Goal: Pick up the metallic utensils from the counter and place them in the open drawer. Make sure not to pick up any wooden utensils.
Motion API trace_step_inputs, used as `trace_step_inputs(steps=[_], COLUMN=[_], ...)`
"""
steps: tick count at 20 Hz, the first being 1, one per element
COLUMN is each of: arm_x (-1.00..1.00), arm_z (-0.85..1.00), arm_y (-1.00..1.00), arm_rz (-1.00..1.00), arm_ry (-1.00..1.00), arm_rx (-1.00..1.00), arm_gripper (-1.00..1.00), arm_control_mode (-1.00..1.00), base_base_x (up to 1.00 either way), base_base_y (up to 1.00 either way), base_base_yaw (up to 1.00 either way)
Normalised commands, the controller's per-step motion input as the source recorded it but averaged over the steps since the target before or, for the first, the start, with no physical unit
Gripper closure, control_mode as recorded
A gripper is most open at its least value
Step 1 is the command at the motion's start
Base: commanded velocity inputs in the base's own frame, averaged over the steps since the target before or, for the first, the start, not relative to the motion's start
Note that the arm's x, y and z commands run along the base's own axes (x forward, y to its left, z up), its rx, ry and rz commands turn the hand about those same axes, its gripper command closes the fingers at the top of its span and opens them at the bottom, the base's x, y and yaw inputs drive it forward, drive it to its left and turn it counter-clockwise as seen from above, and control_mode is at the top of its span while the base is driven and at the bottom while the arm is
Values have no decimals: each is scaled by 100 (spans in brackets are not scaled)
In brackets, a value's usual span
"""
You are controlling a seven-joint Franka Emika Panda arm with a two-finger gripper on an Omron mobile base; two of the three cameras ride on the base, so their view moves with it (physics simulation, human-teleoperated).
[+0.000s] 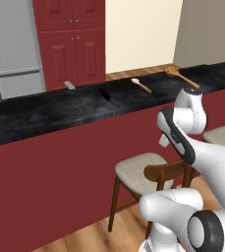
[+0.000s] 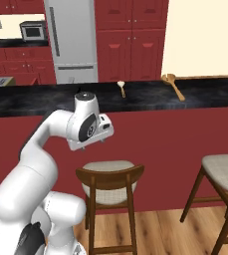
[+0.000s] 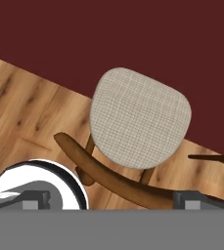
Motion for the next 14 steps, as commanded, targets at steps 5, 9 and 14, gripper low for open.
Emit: trace_step_inputs(steps=[5,9,14], arm_x=[0,-1,10], arm_z=[0,11,30], arm_y=[0,0,21], arm_rz=[0,5,10], arm_ry=[-1,-24,-27], arm_rx=[0,0,-1], arm_gripper=[-100,-100,-100], arm_control_mode=[-100,-100,-100], base_base_x=[0,0,0], base_base_y=[0,0,0], base_base_yaw=[0,0,0])
